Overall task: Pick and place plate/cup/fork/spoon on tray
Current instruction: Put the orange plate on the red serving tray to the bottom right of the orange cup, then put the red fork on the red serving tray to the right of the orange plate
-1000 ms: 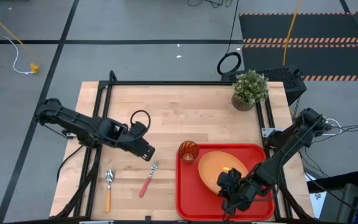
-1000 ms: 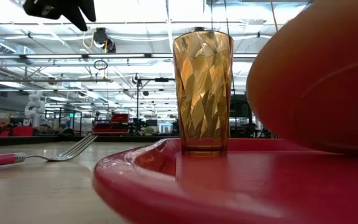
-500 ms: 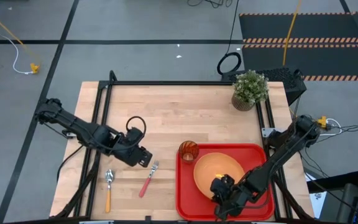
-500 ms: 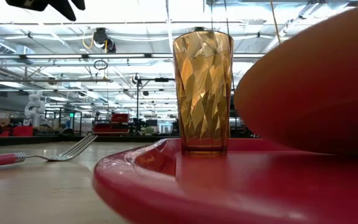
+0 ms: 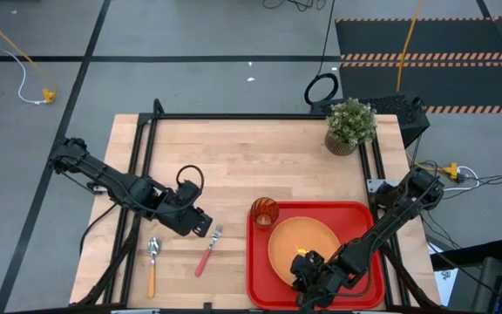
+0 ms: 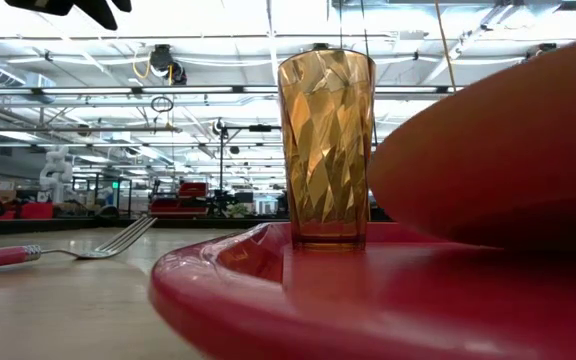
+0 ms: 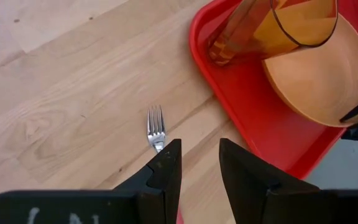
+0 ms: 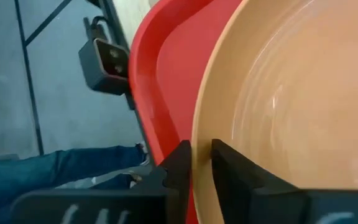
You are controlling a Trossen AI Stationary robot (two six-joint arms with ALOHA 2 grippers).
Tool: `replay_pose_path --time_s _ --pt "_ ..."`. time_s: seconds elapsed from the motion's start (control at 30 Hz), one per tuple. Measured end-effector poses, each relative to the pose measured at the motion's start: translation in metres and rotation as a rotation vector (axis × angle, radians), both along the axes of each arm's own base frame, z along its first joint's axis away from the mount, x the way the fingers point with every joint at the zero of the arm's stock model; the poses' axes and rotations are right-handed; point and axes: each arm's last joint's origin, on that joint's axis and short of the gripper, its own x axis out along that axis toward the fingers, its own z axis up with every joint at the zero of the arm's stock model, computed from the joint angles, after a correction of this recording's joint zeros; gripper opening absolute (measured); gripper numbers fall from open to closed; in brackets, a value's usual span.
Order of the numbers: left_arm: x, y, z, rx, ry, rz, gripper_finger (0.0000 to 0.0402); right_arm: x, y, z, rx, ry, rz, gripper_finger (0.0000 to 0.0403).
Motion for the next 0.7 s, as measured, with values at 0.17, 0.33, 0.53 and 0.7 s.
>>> replay_pose_path --time_s 0.17,0.33,0.53,0.7 --pt "-0.001 -0.001 0.0 0.012 -0.002 -0.004 0.0108 0.0 0.0 0.001 0.017 0.004 -0.001 0.0103" --pt "-0.005 -0.006 -0.011 0.013 0.012 0.027 0.0108 -0.001 0.001 0.008 0.07 0.003 0.02 0.0134" --pt "-0.001 -0.024 -0.029 -0.076 -0.083 0.025 0.0108 -0.007 -0.006 0.032 0.097 -0.057 0.019 0.0146" --pt "0.0 -0.036 -0.046 -0.143 -0.155 0.011 0.0108 -0.015 -0.016 0.053 0.063 -0.126 -0.003 0.0146"
